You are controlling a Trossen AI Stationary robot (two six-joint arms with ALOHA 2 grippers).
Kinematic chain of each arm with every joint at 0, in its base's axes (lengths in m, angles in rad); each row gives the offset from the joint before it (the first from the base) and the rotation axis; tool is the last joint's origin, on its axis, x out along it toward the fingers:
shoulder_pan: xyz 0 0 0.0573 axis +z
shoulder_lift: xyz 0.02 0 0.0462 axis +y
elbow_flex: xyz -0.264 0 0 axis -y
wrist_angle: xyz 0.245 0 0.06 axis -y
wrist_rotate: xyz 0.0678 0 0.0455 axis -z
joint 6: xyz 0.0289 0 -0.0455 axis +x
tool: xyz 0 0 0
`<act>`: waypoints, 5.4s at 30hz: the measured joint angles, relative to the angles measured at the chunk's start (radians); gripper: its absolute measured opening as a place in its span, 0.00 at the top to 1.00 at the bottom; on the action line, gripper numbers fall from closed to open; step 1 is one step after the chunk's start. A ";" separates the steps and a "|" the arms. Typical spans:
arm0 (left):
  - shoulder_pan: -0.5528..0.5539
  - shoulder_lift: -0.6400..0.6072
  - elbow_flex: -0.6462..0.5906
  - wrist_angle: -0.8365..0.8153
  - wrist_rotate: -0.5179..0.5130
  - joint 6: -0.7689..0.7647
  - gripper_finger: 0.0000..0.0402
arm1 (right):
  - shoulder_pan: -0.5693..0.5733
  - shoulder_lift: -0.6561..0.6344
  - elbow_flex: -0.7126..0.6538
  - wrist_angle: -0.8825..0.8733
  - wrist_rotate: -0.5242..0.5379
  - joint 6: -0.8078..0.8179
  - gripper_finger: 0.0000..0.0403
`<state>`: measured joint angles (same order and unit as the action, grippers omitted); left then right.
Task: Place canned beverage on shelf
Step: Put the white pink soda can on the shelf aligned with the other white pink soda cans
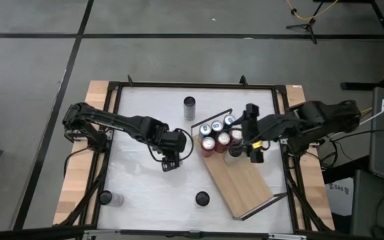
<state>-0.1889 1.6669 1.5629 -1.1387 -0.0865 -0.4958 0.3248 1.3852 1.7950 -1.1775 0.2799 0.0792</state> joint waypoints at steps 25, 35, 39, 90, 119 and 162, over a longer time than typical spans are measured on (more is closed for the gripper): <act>-0.002 0.320 0.625 0.092 0.056 0.005 0.40 | 0.001 -0.187 -0.001 -0.066 -0.025 -0.059 0.07; 0.044 0.493 0.765 -0.010 0.047 0.062 0.40 | 0.002 -0.188 -0.001 -0.100 -0.038 -0.061 0.07; 0.054 0.526 0.765 -0.038 0.036 0.062 0.40 | 0.002 -0.188 -0.001 -0.099 -0.038 -0.061 0.07; 0.033 0.578 0.748 -0.015 -0.084 0.061 0.29 | 0.002 -0.187 -0.002 -0.106 -0.038 -0.061 0.07; 0.033 0.578 0.748 0.132 -0.115 0.062 0.28 | 0.002 -0.187 -0.002 -0.106 -0.038 -0.061 0.07; -0.068 0.210 0.791 -0.350 -0.316 0.090 0.68 | 0.002 -0.067 -0.003 -0.094 -0.021 -0.062 0.07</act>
<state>-0.2572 1.8772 2.3543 -1.4888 -0.4020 -0.4059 0.3264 1.3181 1.7916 -1.2715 0.2588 0.0174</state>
